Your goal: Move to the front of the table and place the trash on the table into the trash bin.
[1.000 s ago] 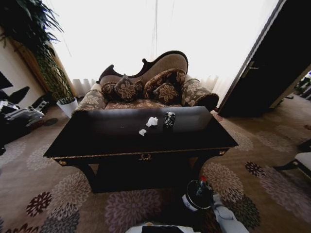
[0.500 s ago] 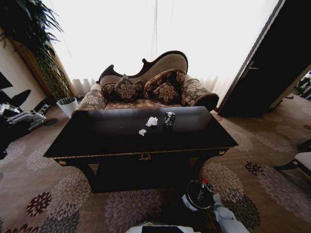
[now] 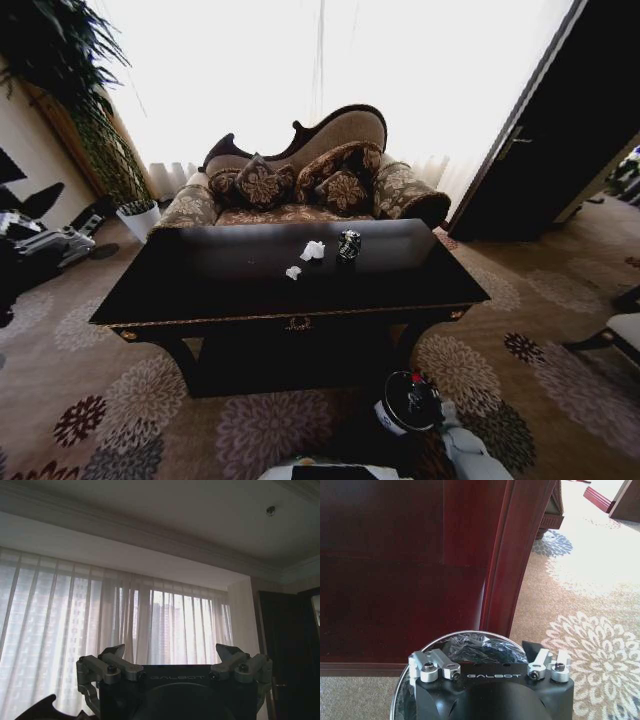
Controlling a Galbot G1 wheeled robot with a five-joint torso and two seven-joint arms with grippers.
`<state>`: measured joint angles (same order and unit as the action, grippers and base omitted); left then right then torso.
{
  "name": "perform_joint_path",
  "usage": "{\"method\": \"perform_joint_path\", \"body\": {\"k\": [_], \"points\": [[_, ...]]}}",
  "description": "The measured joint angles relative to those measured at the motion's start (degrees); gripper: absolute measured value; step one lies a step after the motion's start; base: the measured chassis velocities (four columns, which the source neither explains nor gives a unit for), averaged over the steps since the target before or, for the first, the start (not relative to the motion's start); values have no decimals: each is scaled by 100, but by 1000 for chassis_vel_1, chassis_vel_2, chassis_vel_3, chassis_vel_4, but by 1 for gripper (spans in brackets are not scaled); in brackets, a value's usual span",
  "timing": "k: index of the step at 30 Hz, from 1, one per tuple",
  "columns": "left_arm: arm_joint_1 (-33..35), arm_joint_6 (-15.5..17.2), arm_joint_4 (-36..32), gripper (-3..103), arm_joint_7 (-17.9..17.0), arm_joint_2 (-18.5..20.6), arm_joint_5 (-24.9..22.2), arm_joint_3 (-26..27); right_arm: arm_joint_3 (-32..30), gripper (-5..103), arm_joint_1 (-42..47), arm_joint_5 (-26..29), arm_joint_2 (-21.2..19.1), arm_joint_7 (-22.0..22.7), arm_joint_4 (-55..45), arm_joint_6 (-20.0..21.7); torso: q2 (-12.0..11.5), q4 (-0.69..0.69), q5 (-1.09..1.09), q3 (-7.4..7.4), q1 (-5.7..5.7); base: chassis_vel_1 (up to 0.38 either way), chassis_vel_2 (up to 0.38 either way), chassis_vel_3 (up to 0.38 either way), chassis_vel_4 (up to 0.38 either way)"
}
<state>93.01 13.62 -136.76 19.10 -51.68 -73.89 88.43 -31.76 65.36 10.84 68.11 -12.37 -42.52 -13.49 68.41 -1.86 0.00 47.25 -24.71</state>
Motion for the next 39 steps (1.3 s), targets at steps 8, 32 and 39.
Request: {"method": "perform_joint_path", "body": {"k": [8,32,39], "points": [[-67,0,35,100,6,5,5,-24,-75,99,343,233,6,-63,-418,1,0,1,0,0,0,0,0,0,0],[-852,20,324,100,-9,-324,278,-896,-1637,100,3319,1257,454,-831,-4949,-384,0,1,-1,-1,1,0,0,0,0],[-911,20,401,100,-12,-316,306,-949,-1927,100,3757,1098,650,-755,-5915,-477,-1,0,0,0,1,0,0,0,0]]}}
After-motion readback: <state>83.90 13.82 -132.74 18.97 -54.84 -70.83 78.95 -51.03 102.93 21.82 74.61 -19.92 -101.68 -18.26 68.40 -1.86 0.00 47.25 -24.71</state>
